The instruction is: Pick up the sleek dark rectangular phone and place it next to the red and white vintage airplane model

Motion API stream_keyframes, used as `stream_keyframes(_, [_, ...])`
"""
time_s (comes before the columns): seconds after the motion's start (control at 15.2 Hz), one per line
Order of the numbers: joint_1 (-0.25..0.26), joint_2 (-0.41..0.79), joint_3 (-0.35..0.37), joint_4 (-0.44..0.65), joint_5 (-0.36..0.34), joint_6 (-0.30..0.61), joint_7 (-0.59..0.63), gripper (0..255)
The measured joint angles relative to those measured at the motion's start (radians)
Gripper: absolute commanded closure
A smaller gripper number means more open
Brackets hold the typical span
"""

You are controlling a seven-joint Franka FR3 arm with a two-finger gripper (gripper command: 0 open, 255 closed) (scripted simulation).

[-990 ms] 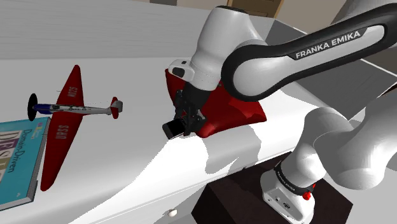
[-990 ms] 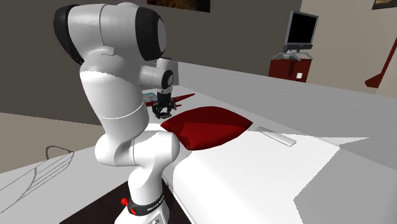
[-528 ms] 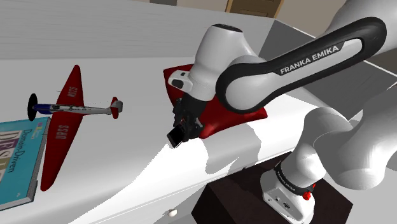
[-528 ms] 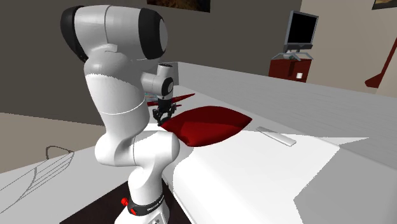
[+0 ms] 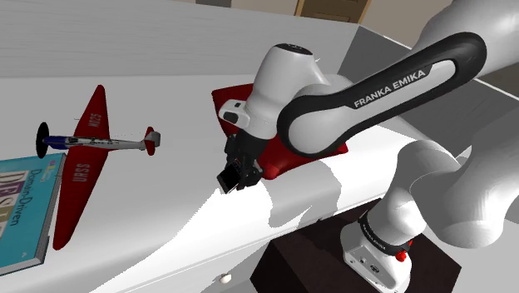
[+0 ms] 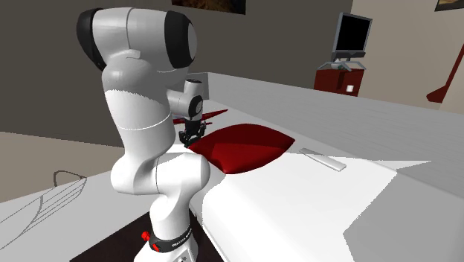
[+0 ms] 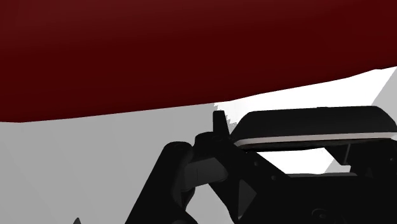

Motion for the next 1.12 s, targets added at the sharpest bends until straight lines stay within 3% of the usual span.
stream_keyframes(0.07, [0.0,0.0,0.0,-0.001,0.0,0.002,0.001,255])
stream_keyframes(0.13, [0.0,0.002,0.0,0.0,0.001,0.002,0.0,0])
stream_keyframes(0.53, [-0.001,0.008,0.0,-0.004,0.0,-0.001,0.002,0])
stream_keyframes(0.86, [-0.025,-0.098,-0.002,0.025,-0.041,-0.135,0.028,0])
stream_keyframes(1.12, [-0.028,-0.111,-0.002,0.026,-0.045,-0.151,0.03,0])
